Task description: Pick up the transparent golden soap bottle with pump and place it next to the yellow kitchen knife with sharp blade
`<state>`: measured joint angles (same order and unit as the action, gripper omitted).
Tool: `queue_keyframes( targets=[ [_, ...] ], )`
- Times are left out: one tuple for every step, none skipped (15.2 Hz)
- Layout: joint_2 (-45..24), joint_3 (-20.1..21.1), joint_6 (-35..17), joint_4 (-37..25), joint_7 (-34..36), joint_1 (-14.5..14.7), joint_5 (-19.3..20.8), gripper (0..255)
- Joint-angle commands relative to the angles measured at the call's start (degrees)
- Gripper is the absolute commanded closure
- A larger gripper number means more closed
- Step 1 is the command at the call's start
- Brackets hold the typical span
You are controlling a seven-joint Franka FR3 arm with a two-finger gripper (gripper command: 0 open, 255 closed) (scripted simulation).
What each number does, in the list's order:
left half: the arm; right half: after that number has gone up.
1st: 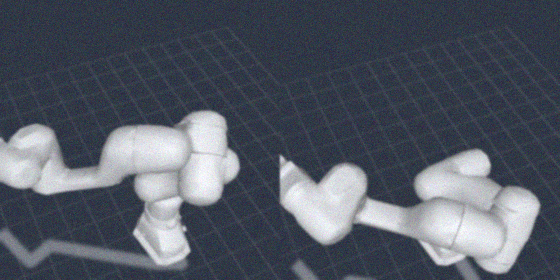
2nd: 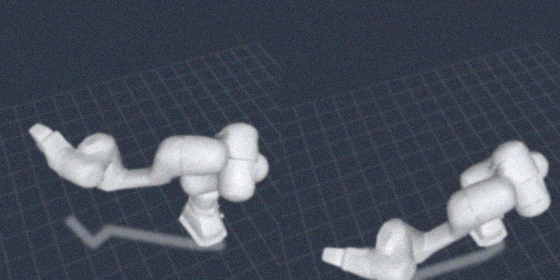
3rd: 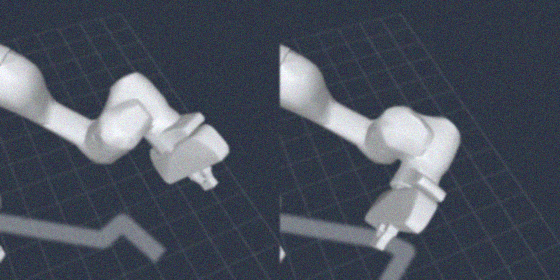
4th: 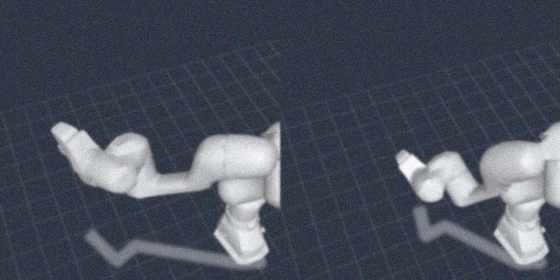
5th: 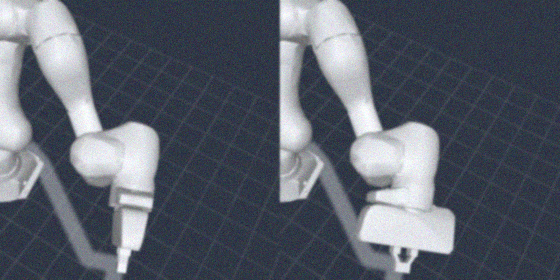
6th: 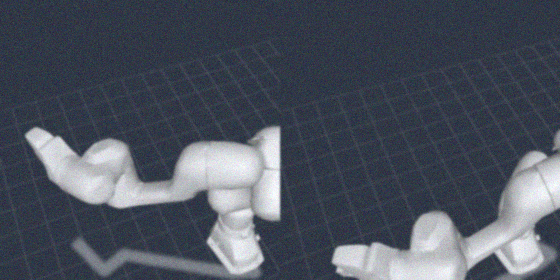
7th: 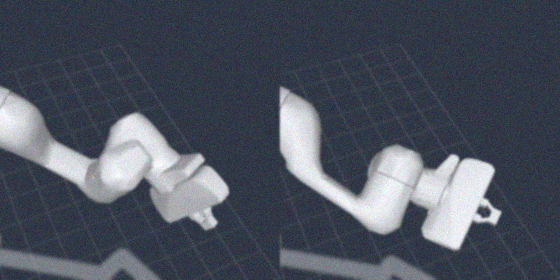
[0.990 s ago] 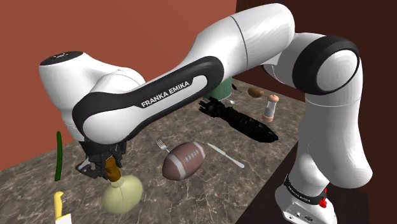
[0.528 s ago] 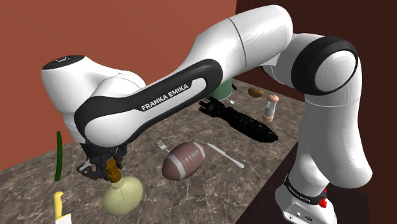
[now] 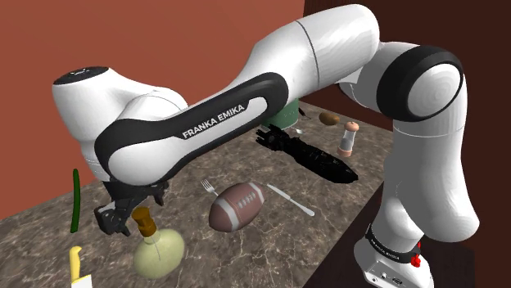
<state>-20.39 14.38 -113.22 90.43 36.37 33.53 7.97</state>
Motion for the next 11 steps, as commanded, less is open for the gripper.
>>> queue_keyframes(
  targets=[
    [0.47, 0.15, 2.77, -2.31, -0.07, 0.17, -0.20, 0],
    [0.84, 0.22, 4.52, -3.71, -0.18, 0.23, -0.34, 0],
    [1.07, 0.28, 5.92, -4.88, -0.26, 0.28, -0.43, 0],
    [1.07, 0.28, 5.92, -4.88, -0.26, 0.28, -0.43, 0],
    [1.08, 0.28, 5.92, -4.88, -0.26, 0.28, -0.43, 0],
    [1.07, 0.28, 5.92, -4.88, -0.26, 0.28, -0.43, 0],
    [1.07, 0.28, 5.92, -4.88, -0.26, 0.28, -0.43, 0],
    [1.07, 0.28, 5.92, -4.88, -0.26, 0.28, -0.43, 0],
    [1.07, 0.28, 5.92, -4.88, -0.26, 0.28, -0.43, 0],
    [1.07, 0.28, 5.92, -4.88, -0.26, 0.28, -0.43, 0],
    [1.07, 0.28, 5.92, -4.88, -0.26, 0.28, -0.43, 0]
  ],
)
